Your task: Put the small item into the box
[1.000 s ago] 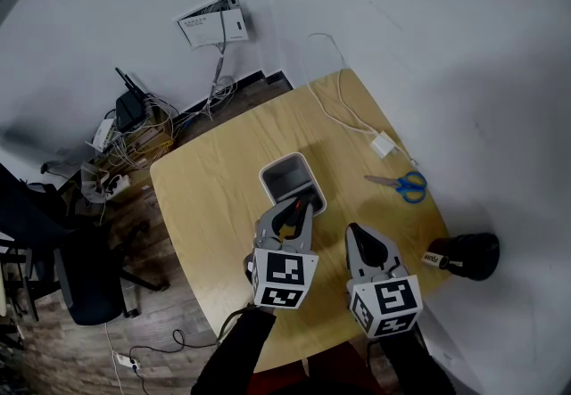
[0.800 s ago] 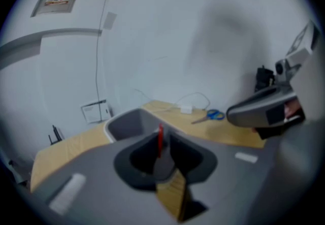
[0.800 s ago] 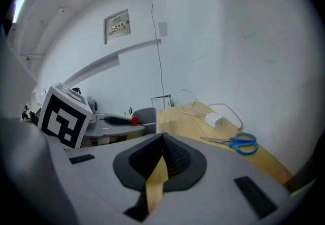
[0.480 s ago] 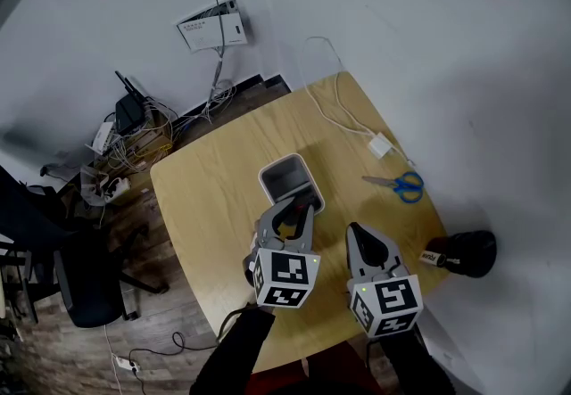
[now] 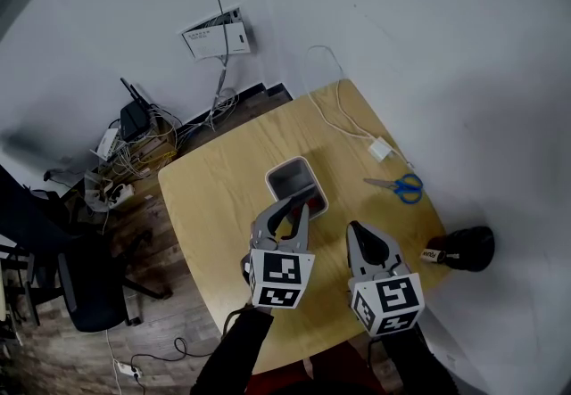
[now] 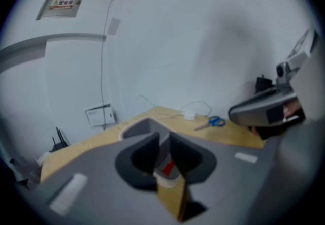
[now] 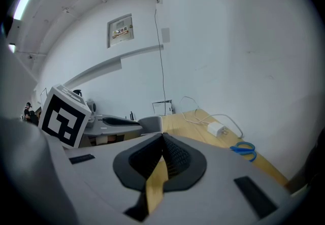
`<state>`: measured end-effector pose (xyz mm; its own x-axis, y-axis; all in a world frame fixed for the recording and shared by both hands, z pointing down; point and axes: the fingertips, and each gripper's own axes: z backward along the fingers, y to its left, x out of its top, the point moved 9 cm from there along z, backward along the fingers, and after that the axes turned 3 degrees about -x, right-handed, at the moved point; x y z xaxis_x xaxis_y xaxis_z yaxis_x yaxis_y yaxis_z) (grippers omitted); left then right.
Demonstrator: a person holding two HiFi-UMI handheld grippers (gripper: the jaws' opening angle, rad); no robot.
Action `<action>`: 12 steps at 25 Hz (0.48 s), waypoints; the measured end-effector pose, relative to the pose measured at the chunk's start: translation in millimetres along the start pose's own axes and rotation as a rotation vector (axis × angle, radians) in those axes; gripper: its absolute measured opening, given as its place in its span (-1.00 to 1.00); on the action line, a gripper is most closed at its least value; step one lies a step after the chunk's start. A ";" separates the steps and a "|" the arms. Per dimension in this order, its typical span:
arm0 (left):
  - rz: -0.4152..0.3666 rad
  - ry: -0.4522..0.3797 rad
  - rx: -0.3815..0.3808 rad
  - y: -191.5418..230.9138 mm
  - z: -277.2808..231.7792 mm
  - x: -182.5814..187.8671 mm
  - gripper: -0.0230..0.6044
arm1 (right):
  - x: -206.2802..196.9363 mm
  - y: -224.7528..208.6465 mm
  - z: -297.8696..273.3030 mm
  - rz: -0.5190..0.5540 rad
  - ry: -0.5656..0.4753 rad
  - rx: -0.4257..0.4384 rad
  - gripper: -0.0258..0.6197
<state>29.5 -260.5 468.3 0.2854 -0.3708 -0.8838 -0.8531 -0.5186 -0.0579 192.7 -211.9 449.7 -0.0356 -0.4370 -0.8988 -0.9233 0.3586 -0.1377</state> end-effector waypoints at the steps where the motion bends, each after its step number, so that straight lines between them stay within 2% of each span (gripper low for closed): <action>1: 0.002 -0.009 0.002 1.7 3.3 1.5 -0.74 | 1.7 1.9 1.2 0.001 -0.006 0.000 -0.90; 8: 0.017 -0.066 0.004 11.7 30.8 10.2 -0.91 | 15.8 18.5 15.0 0.010 -0.054 -0.013 -0.90; 12: 0.025 -0.097 -0.018 15.9 50.0 12.9 -0.91 | 24.9 29.8 27.7 0.020 -0.086 -0.025 -0.90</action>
<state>-2.2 -235.0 432.8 0.2198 -0.3081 -0.9256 -0.8511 -0.5242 -0.0276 174.9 -189.3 411.6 -0.0218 -0.3570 -0.9339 -0.9322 0.3449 -0.1100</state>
